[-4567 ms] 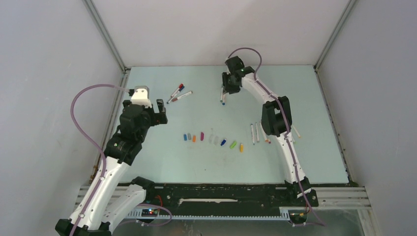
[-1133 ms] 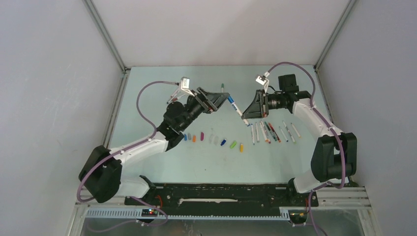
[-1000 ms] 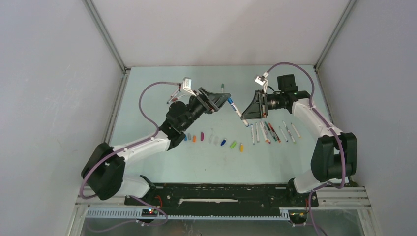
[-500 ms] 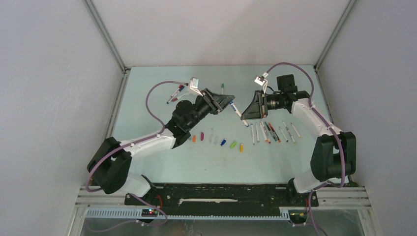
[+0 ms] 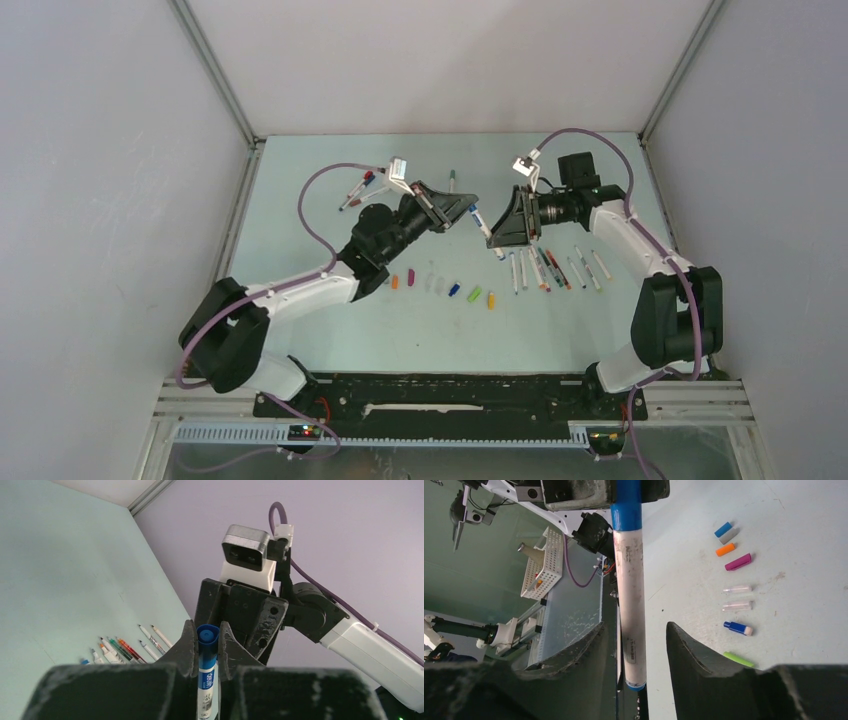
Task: Open the pen caps
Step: Open the pen cap from the pen, then place the pen cap at the center of the board, then place the pen at the center of the board.
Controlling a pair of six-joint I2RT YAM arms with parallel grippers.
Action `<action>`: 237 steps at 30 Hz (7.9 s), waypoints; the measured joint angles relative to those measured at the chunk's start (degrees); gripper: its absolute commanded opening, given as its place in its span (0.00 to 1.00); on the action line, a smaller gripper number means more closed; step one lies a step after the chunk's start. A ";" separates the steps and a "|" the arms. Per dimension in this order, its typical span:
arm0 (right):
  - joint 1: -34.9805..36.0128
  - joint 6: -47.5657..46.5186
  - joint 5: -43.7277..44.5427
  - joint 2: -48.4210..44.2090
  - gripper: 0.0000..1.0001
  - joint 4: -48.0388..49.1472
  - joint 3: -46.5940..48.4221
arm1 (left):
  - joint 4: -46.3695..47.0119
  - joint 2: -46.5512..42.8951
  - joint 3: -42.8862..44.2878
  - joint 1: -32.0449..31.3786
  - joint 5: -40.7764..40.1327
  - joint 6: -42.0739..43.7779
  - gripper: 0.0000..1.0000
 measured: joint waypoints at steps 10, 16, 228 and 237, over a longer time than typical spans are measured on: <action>1.03 1.86 0.52 0.00 0.38 0.52 0.00 | 1.38 0.02 0.00 -1.44 1.40 0.74 0.00; 1.29 3.98 -0.39 0.00 0.00 2.01 -0.02 | 1.49 1.03 0.55 -1.14 1.14 2.16 0.00; -31.91 -19.12 69.44 16.00 0.35 -12.28 -0.15 | -40.19 -24.90 -5.35 -14.58 -29.53 26.97 0.91; -31.91 -19.08 68.19 13.09 0.36 -12.41 -0.15 | -38.18 -24.94 -6.25 -13.51 -28.72 26.95 0.91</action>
